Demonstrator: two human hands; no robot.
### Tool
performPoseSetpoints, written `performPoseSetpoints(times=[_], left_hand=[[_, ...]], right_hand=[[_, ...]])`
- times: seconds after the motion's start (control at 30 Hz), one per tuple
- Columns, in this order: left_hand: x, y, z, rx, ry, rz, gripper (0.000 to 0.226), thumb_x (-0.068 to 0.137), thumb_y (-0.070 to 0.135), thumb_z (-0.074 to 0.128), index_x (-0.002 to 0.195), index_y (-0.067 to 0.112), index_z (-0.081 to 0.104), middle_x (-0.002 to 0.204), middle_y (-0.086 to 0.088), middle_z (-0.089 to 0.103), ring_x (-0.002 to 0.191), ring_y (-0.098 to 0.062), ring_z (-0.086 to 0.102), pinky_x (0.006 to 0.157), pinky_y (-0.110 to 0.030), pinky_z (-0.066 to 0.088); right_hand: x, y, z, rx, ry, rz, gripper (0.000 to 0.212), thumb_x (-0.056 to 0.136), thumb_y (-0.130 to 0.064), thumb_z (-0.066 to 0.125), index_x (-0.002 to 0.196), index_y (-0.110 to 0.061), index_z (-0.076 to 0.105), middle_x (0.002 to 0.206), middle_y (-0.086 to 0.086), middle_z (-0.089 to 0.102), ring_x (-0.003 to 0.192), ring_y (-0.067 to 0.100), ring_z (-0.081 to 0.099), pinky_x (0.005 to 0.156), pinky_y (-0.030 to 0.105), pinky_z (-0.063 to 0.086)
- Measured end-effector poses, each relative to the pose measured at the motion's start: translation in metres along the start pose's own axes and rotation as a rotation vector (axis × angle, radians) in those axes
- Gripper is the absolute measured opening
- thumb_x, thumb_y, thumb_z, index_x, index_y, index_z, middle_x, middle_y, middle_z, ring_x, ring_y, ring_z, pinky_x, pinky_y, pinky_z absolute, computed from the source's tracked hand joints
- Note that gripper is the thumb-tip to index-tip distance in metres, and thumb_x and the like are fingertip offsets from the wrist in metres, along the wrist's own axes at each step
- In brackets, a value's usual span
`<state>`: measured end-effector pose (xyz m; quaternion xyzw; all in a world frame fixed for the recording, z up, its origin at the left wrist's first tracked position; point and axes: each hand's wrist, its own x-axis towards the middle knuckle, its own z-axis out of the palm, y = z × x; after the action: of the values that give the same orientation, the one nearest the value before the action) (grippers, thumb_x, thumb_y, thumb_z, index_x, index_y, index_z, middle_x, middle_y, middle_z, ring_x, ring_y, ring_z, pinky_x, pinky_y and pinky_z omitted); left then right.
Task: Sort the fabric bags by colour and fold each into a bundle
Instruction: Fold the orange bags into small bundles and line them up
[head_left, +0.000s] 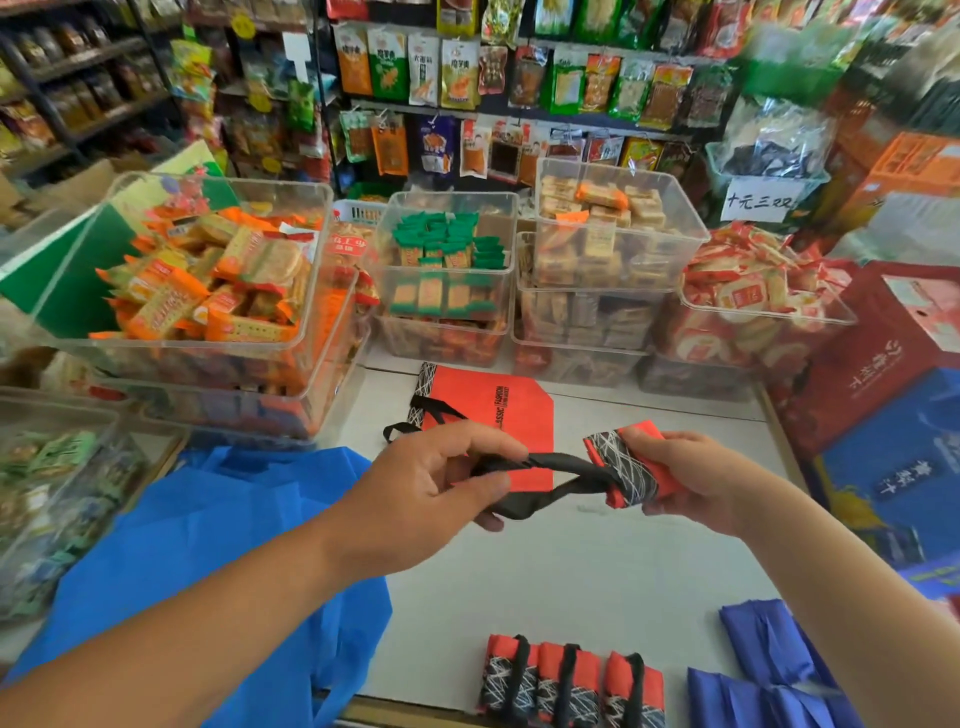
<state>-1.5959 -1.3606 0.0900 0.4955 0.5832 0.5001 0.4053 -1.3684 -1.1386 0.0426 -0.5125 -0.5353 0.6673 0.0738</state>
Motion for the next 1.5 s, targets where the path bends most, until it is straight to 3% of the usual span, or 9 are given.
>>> performPoseSetpoints(times=[0.2, 0.4, 0.5, 0.7, 0.83, 0.9, 1.07, 1.23, 1.5], left_hand=[[-0.003, 0.016, -0.009, -0.094, -0.226, -0.070, 0.054, 0.084, -0.017, 0.072, 0.130, 0.012, 0.069, 0.108, 0.000, 0.070, 0.110, -0.021, 0.072, 0.099, -0.029, 0.056], [0.010, 0.009, -0.028, 0.705, -0.232, 0.362, 0.018, 0.093, 0.025, 0.073, 0.110, 0.021, 0.080, 0.087, 0.010, 0.069, 0.084, -0.005, 0.062, 0.076, -0.012, 0.046], [0.011, 0.012, -0.031, 0.925, -0.325, 0.405, 0.034, 0.097, 0.049, 0.053, 0.099, 0.024, 0.075, 0.083, 0.013, 0.065, 0.079, -0.004, 0.055, 0.071, -0.007, 0.037], [0.007, 0.019, -0.022, 0.377, -0.238, 0.134, 0.019, 0.104, 0.043, 0.053, 0.096, 0.030, 0.065, 0.121, 0.014, 0.056, 0.121, -0.016, 0.057, 0.097, -0.027, 0.046], [0.005, 0.013, -0.005, 0.040, -0.024, 0.031, 0.016, 0.099, 0.017, 0.067, 0.102, 0.002, 0.062, 0.085, 0.006, 0.072, 0.077, -0.009, 0.069, 0.070, -0.022, 0.054], [0.008, 0.004, 0.002, -0.103, 0.160, -0.032, 0.017, 0.099, 0.012, 0.064, 0.098, -0.003, 0.057, 0.077, -0.006, 0.073, 0.070, -0.022, 0.073, 0.065, -0.035, 0.061], [0.015, -0.029, 0.018, -0.272, 0.440, -0.279, 0.019, 0.103, 0.025, 0.061, 0.098, 0.007, 0.059, 0.050, -0.003, 0.047, 0.055, -0.028, 0.051, 0.043, -0.029, 0.038], [0.015, -0.049, 0.034, -0.122, 0.348, -0.508, 0.021, 0.102, 0.026, 0.062, 0.095, 0.006, 0.059, 0.051, 0.000, 0.048, 0.040, -0.012, 0.047, 0.040, -0.022, 0.027], [0.034, -0.020, 0.023, -0.001, -0.045, -0.583, 0.023, 0.107, 0.035, 0.049, 0.103, 0.013, 0.049, 0.076, -0.012, 0.073, 0.060, -0.030, 0.071, 0.039, -0.025, 0.034]], right_hand=[[0.003, 0.007, 0.005, -0.066, -0.062, 0.065, 0.037, 0.100, -0.031, 0.064, 0.119, 0.001, 0.066, 0.089, 0.021, 0.075, 0.067, 0.027, 0.070, 0.056, 0.033, 0.051], [0.005, 0.005, 0.003, -0.221, -0.105, 0.123, 0.043, 0.097, -0.036, 0.069, 0.120, 0.001, 0.066, 0.100, 0.027, 0.075, 0.085, 0.034, 0.066, 0.057, 0.033, 0.053], [0.005, 0.000, 0.006, -0.250, -0.136, 0.131, 0.044, 0.097, -0.036, 0.069, 0.118, 0.002, 0.067, 0.105, 0.030, 0.073, 0.086, 0.034, 0.064, 0.056, 0.033, 0.053], [0.004, 0.004, 0.020, -0.171, -0.199, 0.148, 0.047, 0.097, -0.037, 0.068, 0.119, 0.005, 0.067, 0.092, 0.025, 0.071, 0.081, 0.031, 0.062, 0.058, 0.034, 0.053], [0.002, 0.010, 0.025, -0.078, -0.203, 0.126, 0.047, 0.099, -0.036, 0.065, 0.121, 0.005, 0.066, 0.092, 0.019, 0.073, 0.074, 0.026, 0.066, 0.059, 0.034, 0.053], [-0.002, 0.011, 0.026, 0.008, -0.196, 0.078, 0.043, 0.100, -0.035, 0.063, 0.121, 0.002, 0.068, 0.097, 0.021, 0.074, 0.080, 0.028, 0.066, 0.060, 0.035, 0.054], [-0.018, 0.015, 0.043, 0.067, -0.135, -0.106, 0.038, 0.103, -0.035, 0.058, 0.114, -0.001, 0.069, 0.094, 0.018, 0.075, 0.077, 0.027, 0.068, 0.064, 0.037, 0.054], [-0.032, 0.026, 0.056, 0.003, 0.021, -0.333, 0.035, 0.093, -0.044, 0.072, 0.107, -0.012, 0.072, 0.098, 0.020, 0.076, 0.081, 0.028, 0.071, 0.083, 0.054, 0.058], [-0.065, -0.006, 0.069, -0.360, -0.101, -0.678, 0.024, 0.076, -0.028, 0.088, 0.095, -0.021, 0.075, 0.078, 0.009, 0.070, 0.066, 0.022, 0.060, 0.060, 0.032, 0.049]])
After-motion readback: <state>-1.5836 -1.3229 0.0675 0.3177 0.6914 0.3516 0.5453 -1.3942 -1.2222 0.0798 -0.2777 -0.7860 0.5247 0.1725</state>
